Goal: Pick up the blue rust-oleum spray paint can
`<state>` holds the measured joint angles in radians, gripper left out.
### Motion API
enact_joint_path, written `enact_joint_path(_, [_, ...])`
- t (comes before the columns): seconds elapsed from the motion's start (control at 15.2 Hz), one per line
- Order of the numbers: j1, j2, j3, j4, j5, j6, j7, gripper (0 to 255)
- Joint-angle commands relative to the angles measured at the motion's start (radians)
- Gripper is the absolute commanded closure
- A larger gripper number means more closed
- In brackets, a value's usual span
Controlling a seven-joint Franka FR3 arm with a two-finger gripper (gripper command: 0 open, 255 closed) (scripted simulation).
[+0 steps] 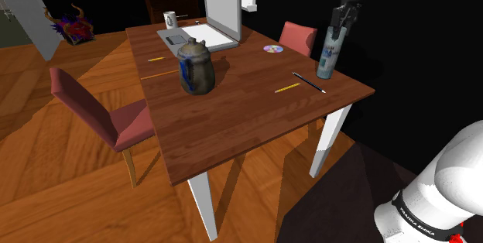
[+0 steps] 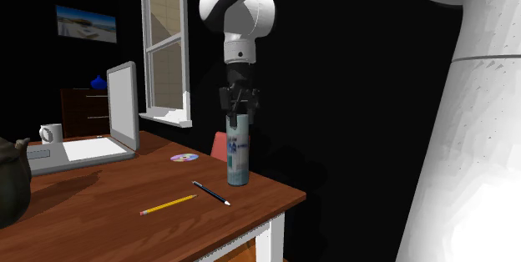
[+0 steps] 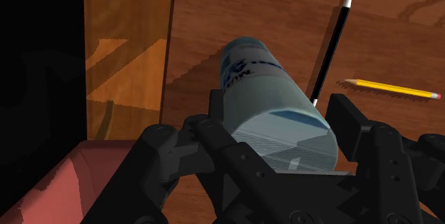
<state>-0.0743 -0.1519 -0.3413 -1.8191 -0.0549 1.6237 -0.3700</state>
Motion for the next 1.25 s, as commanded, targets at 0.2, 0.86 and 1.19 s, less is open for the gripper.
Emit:
enact_joint_path(0.2, [0.000,0.007,-0.001,0.033,0.002,-0.029,-0.003,255])
enact_joint_path(0.86, [0.001,0.044,-0.003,0.209,0.014,-0.170,-0.013,255])
enact_joint_path(1.19, [0.000,0.062,-0.006,0.272,0.019,-0.216,-0.018,255])
